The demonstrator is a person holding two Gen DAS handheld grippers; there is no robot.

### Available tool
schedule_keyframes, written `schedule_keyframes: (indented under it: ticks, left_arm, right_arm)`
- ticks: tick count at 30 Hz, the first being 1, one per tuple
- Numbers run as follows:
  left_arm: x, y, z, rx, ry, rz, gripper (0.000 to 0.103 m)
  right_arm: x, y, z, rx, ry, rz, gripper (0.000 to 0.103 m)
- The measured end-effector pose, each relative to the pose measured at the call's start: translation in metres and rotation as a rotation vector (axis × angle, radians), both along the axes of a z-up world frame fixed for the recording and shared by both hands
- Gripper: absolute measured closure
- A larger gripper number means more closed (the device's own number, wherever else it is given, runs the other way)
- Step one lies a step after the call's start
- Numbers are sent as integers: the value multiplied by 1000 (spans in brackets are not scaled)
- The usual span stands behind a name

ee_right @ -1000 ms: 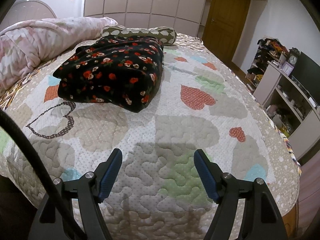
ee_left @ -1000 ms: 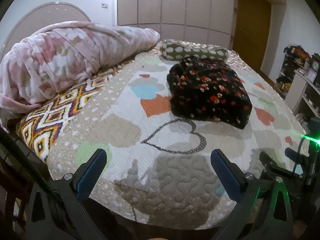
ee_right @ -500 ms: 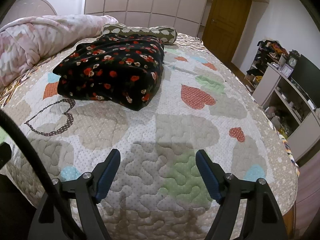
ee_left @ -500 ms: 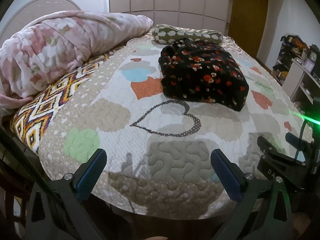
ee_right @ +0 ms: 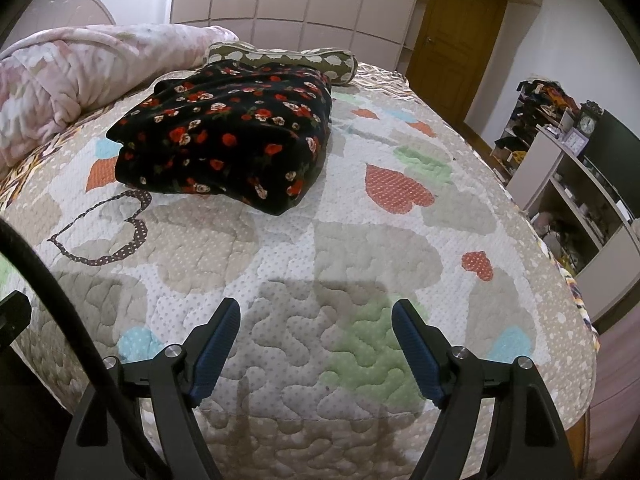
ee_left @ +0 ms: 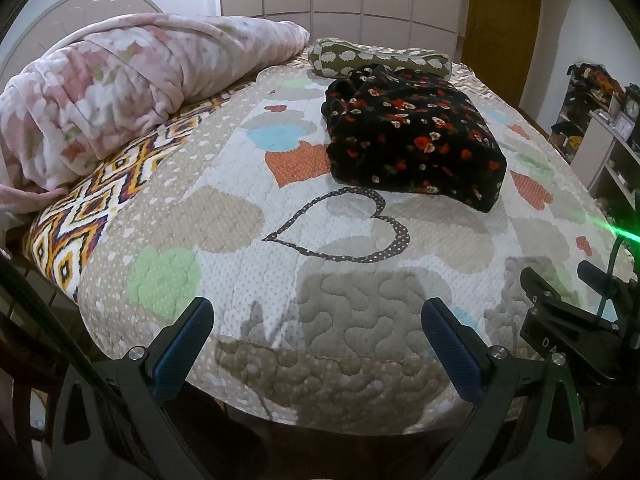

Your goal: Fold large clothes

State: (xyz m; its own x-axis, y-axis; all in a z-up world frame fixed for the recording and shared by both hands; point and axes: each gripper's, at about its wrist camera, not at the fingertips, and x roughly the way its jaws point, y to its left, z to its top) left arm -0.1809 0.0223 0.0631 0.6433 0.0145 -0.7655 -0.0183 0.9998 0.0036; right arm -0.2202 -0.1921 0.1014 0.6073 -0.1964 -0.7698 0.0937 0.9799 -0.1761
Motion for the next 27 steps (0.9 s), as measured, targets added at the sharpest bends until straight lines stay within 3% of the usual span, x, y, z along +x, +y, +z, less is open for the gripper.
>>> schedule_keyframes:
  ticks: [27]
  left_arm:
    - [4, 2, -10, 22, 38, 20, 0]
  right_arm:
    - [1, 1, -6, 3, 22, 15, 20]
